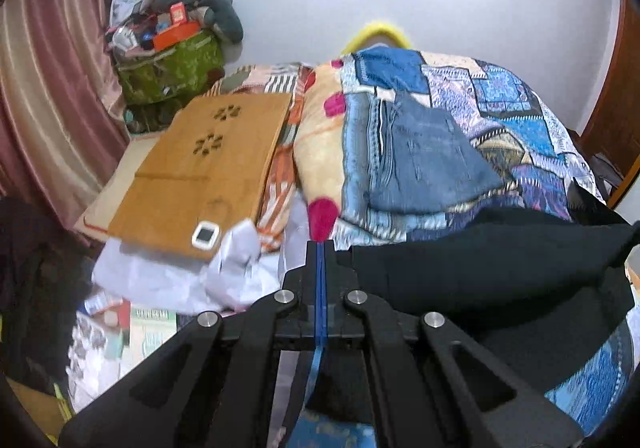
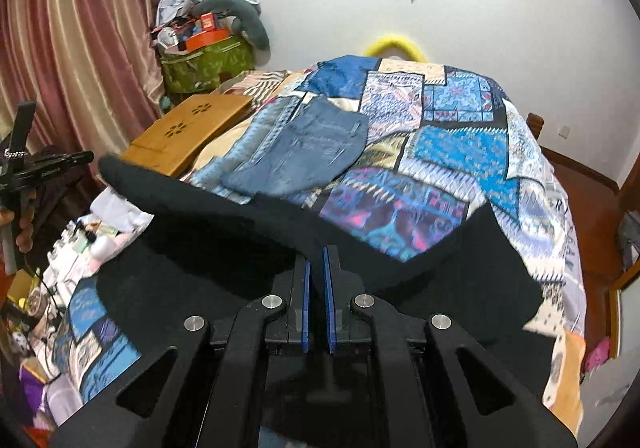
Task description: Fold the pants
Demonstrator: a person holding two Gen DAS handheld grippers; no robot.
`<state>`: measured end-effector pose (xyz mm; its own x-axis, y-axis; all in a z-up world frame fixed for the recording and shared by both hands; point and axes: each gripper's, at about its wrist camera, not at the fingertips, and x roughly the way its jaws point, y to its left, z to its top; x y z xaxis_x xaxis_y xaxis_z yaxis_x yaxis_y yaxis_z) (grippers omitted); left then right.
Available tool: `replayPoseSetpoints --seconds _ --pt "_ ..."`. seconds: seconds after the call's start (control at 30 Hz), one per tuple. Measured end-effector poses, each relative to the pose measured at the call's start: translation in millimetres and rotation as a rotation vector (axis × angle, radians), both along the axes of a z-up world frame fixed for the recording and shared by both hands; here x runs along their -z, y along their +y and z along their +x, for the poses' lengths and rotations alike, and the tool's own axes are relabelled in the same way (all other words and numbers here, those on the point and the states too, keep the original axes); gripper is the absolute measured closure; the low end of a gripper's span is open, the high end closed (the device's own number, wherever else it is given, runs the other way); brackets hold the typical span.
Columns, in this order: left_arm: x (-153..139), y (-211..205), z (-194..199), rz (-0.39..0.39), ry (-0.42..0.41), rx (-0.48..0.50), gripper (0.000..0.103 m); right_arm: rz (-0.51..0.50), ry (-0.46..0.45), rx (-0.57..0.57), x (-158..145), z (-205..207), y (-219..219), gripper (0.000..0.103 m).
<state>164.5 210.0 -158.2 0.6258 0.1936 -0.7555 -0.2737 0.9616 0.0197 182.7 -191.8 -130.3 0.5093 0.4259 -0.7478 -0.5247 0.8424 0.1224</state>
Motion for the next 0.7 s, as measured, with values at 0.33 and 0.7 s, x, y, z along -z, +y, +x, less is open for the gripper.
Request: replayPoseSetpoints --seconds 0.33,0.7 --pt "55 -10 -22 -0.120 0.128 0.030 0.095 -0.047 0.068 0.006 41 -44 -6 0.097" --pt "126 -19 -3 -0.337 0.322 0.031 0.031 -0.022 0.094 0.026 53 -48 -10 0.096"
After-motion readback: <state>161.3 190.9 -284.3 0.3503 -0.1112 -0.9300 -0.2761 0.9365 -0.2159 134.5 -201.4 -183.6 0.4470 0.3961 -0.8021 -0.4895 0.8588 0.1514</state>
